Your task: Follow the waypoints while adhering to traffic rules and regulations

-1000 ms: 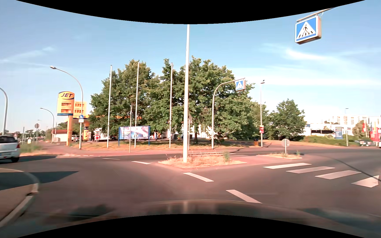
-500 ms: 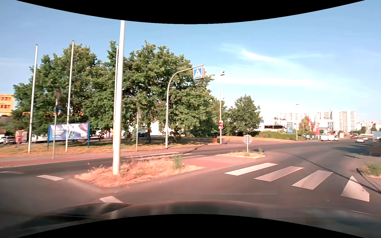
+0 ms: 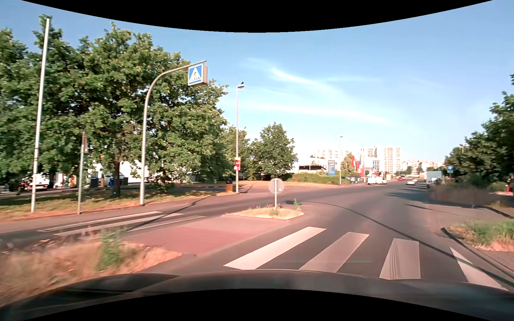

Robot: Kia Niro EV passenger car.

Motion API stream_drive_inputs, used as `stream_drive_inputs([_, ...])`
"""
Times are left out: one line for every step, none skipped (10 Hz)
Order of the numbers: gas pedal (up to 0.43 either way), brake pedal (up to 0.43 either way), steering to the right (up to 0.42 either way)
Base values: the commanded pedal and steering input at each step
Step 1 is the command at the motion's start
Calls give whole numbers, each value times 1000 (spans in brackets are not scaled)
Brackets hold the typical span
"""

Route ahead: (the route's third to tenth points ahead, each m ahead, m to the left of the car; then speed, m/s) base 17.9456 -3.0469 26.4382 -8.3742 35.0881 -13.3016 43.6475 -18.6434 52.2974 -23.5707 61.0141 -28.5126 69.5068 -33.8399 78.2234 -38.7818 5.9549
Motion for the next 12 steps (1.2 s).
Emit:
stream_drive_inputs([98, 0, 285])
stream_drive_inputs([98, 0, 275])
stream_drive_inputs([110, 0, 262])
stream_drive_inputs([110, 0, 251])
stream_drive_inputs([118, 0, 237])
stream_drive_inputs([118, 0, 215])
stream_drive_inputs([138, 0, 195])
stream_drive_inputs([138, 0, 180])
stream_drive_inputs([138, 0, 160])
stream_drive_inputs([150, 0, 147])
stream_drive_inputs([157, 0, 129])
stream_drive_inputs([157, 0, 112])
